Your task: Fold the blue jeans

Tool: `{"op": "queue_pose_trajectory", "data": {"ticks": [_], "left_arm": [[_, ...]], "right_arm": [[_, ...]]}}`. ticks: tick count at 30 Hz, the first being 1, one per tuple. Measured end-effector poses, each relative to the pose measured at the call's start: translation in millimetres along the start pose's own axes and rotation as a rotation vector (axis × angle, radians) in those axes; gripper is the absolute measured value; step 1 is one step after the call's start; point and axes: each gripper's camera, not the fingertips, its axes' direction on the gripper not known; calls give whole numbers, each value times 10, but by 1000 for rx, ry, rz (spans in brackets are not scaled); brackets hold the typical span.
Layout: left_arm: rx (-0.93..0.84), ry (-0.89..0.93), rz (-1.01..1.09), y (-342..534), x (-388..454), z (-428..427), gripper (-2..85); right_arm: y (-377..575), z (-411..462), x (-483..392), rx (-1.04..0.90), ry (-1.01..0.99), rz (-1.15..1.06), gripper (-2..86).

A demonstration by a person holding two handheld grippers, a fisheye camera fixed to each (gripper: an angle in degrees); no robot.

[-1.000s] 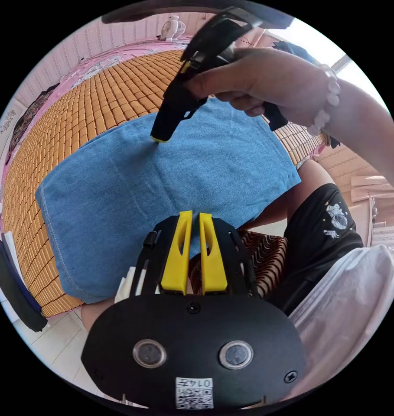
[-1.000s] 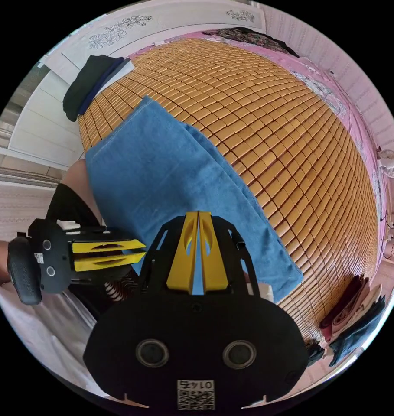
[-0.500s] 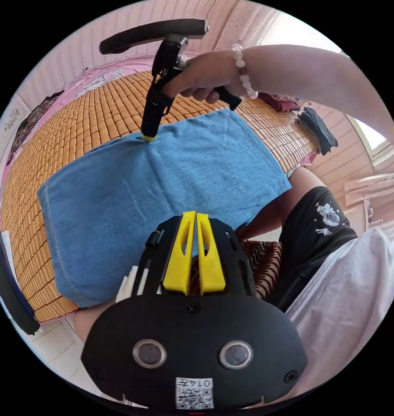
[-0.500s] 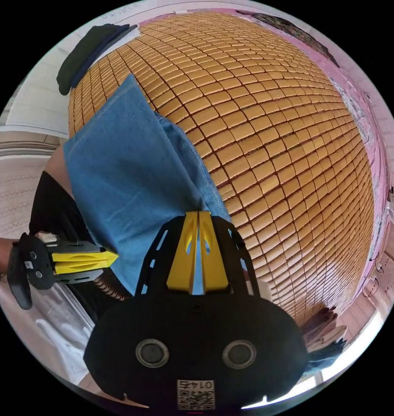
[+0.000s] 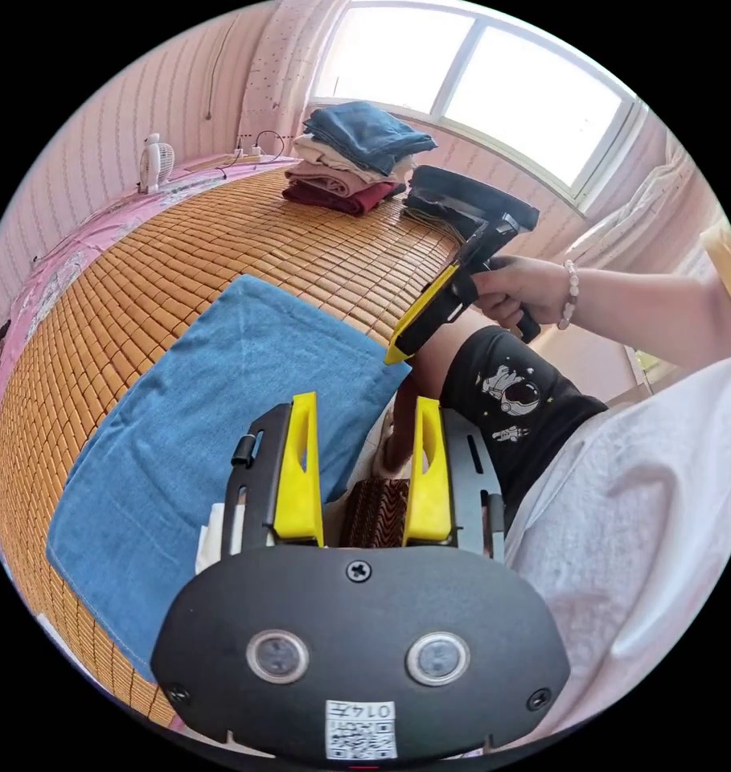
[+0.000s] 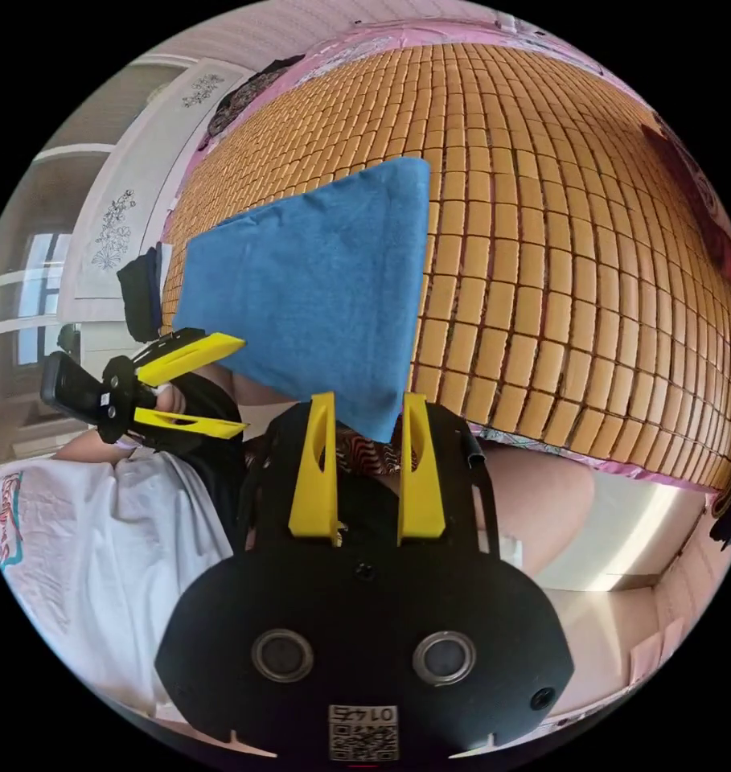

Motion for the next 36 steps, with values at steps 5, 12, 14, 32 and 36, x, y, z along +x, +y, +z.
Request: {"op": "queue_pose_trajectory", "data": {"ticks": [5, 12, 14, 32, 36], "left_arm": [[-48, -20, 144, -235, 262, 198, 201], [-126, -131, 156, -476, 426, 388, 66], [-140, -240, 108, -482, 420, 385, 25], [-94, -145, 111, -72, 342, -211, 24], [22, -112, 111, -229, 232, -434, 23]], "right_arm": [[283, 409, 585, -68, -139, 127, 29], [693, 106, 911, 168, -488, 26, 9], [730, 101, 914, 196, -554, -12, 11], [899, 701, 2123, 538, -602, 356, 25], [1053, 376, 2243, 612, -610, 299, 12]]}}
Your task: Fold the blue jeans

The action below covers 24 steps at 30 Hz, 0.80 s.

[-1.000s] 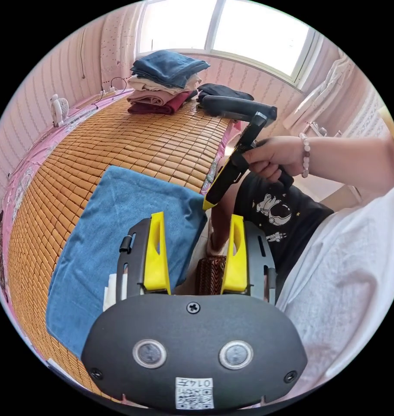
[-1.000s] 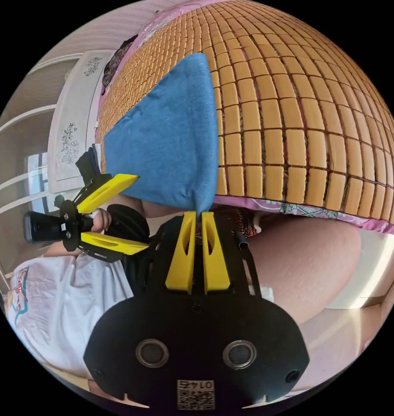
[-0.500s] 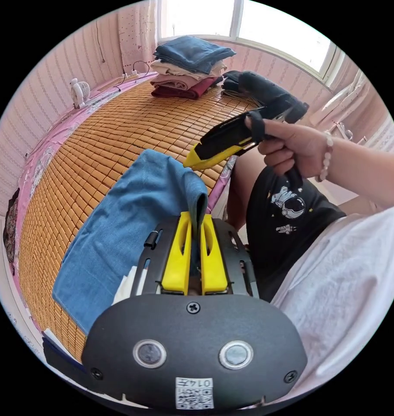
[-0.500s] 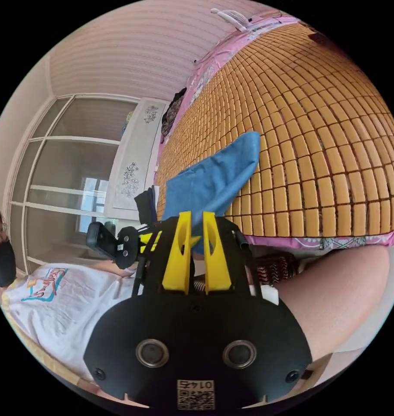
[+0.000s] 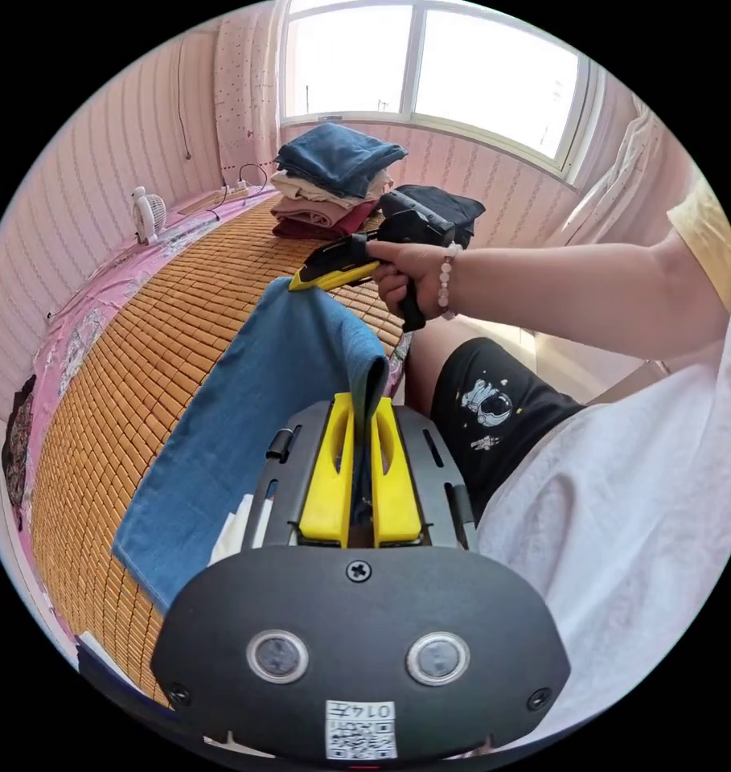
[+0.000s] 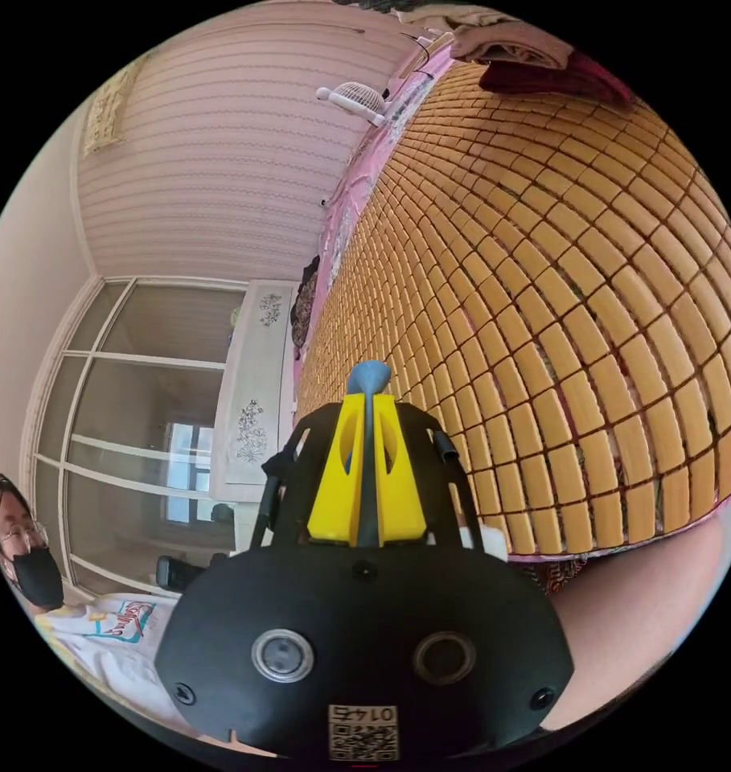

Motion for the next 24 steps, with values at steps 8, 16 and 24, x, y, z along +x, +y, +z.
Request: {"op": "queue_pose_trajectory", "data": {"ticks": [8, 16, 24], "left_arm": [[251, 211, -183, -107, -432, -288, 23], [201, -24, -504, 1042, -1146, -934, 61], [76, -46, -805, 1876, -1878, -1004, 69]], "right_arm": [[-23, -837, -663, 143, 86, -186, 12], [29, 424, -1781, -127, 3, -422, 52], [498, 1186, -1833, -255, 286, -442, 94]]}}
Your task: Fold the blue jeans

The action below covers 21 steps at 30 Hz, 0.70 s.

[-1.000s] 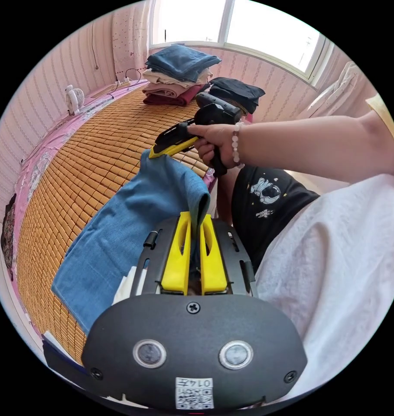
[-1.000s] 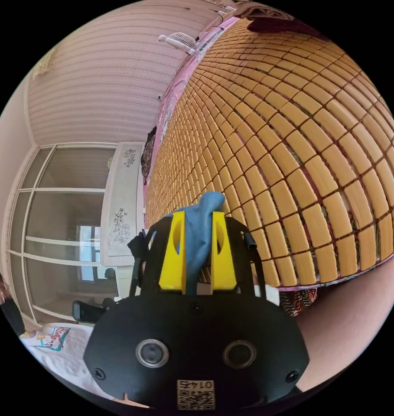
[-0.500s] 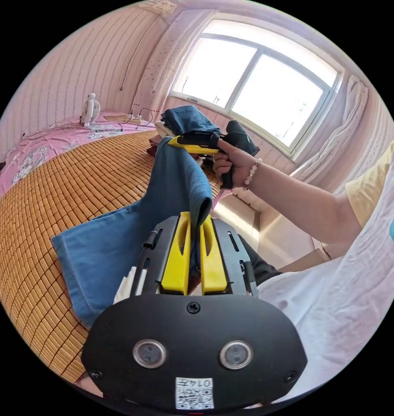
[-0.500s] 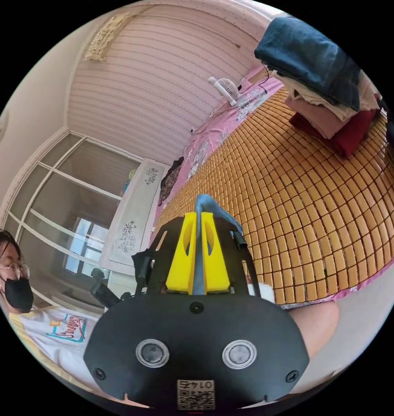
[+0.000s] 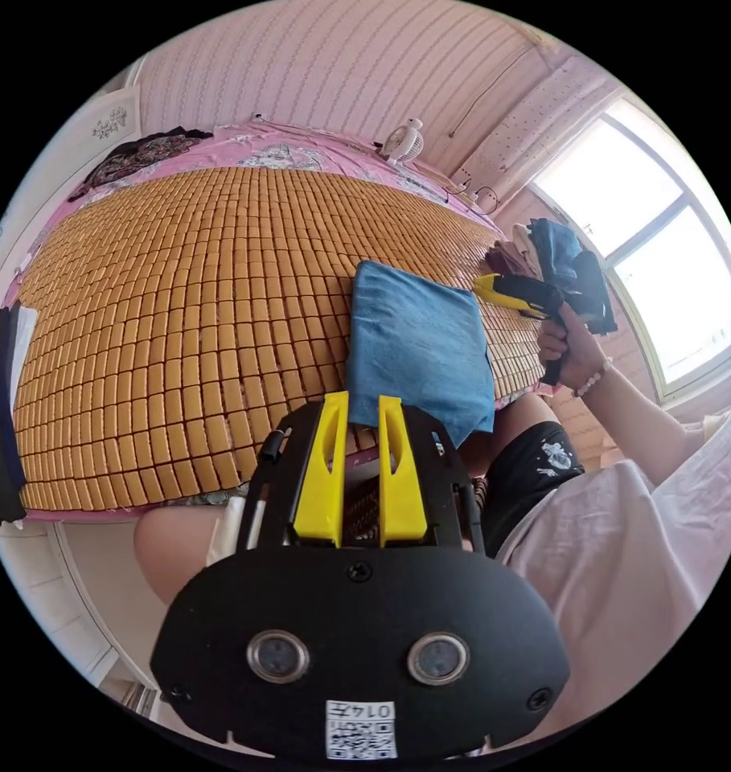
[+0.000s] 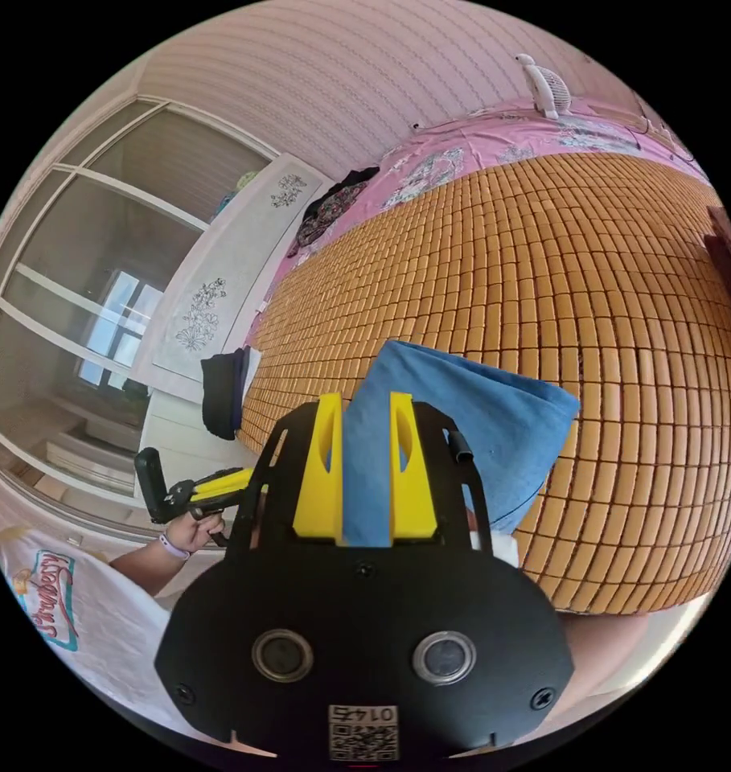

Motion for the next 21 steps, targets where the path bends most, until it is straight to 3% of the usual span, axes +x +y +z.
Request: {"op": "queue_pose_trajectory", "data": {"ticks": [5, 11, 15, 21], "left_arm": [[14, 53, 56, -399, -162, 179, 125], [-91, 108, 37, -907, -408, 554, 161], [-184, 108, 41, -963, -521, 655, 156], [-232, 123, -23, -913, -725, 451, 139]], "right_arm": [[473, -269, 119, 25, 257, 71, 135], [684, -196, 104, 22, 200, 188, 159], [602, 2, -160, 6, 187, 181, 126], [475, 100, -664, -3, 345, 120, 104]]}}
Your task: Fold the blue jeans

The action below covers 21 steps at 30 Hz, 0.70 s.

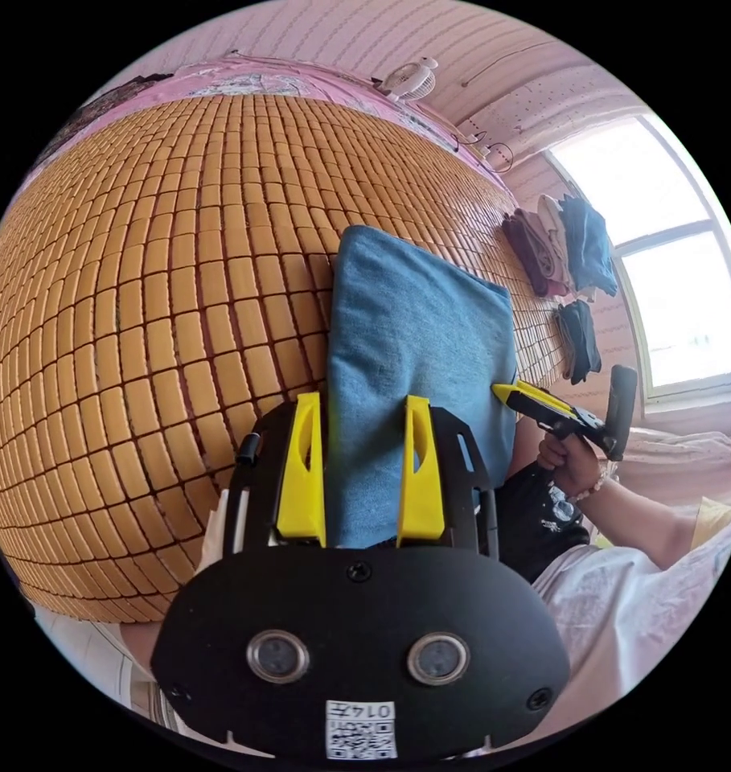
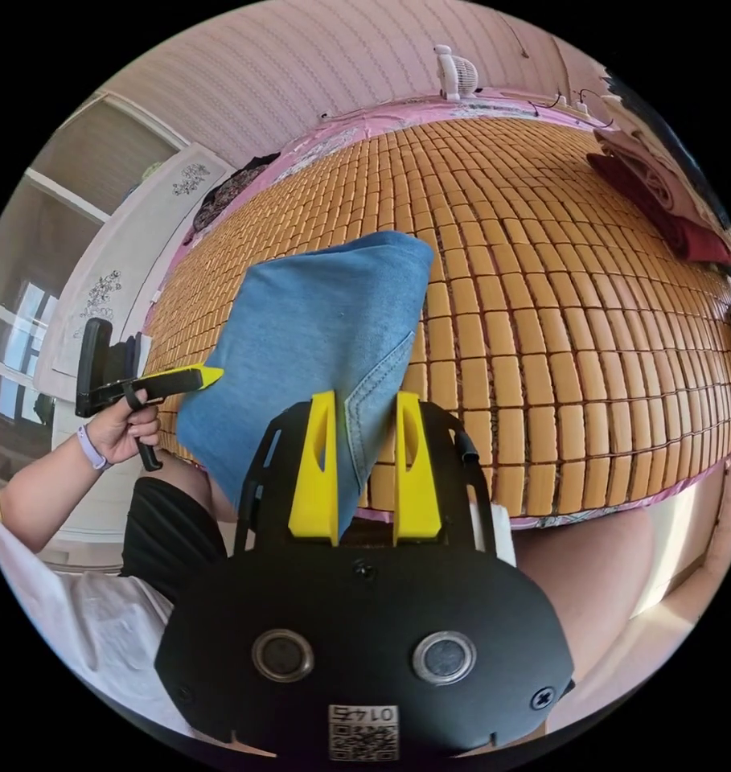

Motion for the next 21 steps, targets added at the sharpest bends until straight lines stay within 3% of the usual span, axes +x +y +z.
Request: {"op": "queue_pose_trajectory", "data": {"ticks": [4, 13, 17, 21], "left_arm": [[-23, 30, 40, 145, -76, -180, 72], [98, 81, -55, 894, -310, -592, 61], [241, 147, -185, 1334, -488, -852, 57], [502, 210, -317, 1999, -784, -1328, 56]], "right_arm": [[-130, -102, -225, -48, 0, -6, 67], [-424, -710, -1098, -45, -149, -167, 35], [-658, -1161, -2036, 21, -180, -426, 28], [-919, -1419, -3276, 30, -227, -744, 26]]}}
